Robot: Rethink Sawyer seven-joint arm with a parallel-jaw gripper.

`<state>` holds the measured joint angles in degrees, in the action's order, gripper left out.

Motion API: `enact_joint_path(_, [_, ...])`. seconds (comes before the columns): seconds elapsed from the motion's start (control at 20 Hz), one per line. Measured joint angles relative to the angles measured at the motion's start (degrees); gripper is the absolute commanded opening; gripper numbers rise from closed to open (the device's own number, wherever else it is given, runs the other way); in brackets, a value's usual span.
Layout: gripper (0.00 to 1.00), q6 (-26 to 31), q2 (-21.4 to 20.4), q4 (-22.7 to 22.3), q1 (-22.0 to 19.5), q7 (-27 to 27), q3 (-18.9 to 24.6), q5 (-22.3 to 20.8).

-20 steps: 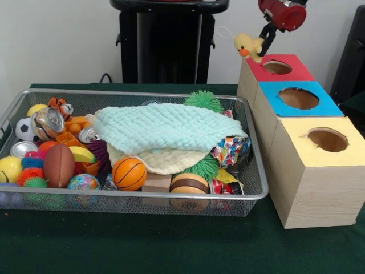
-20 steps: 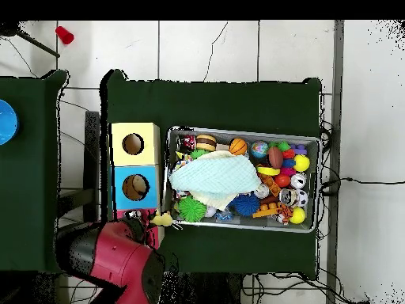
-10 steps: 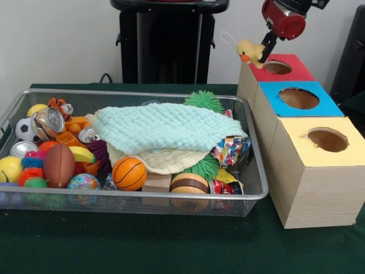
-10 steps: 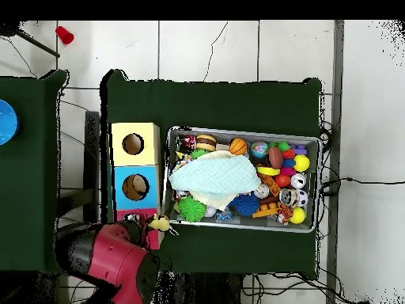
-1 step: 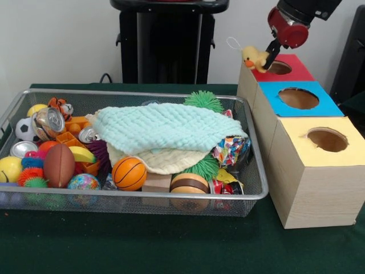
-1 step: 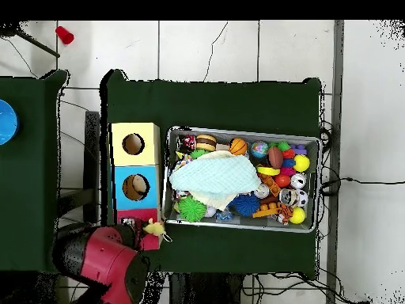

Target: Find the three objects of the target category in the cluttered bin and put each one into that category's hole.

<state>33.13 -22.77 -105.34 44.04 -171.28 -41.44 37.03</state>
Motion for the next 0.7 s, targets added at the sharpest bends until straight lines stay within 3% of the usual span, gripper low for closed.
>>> enact_joint_path(0.7, [0.0,1.0,0.7,0.0,2.9,-3.4,-0.3,0.7])
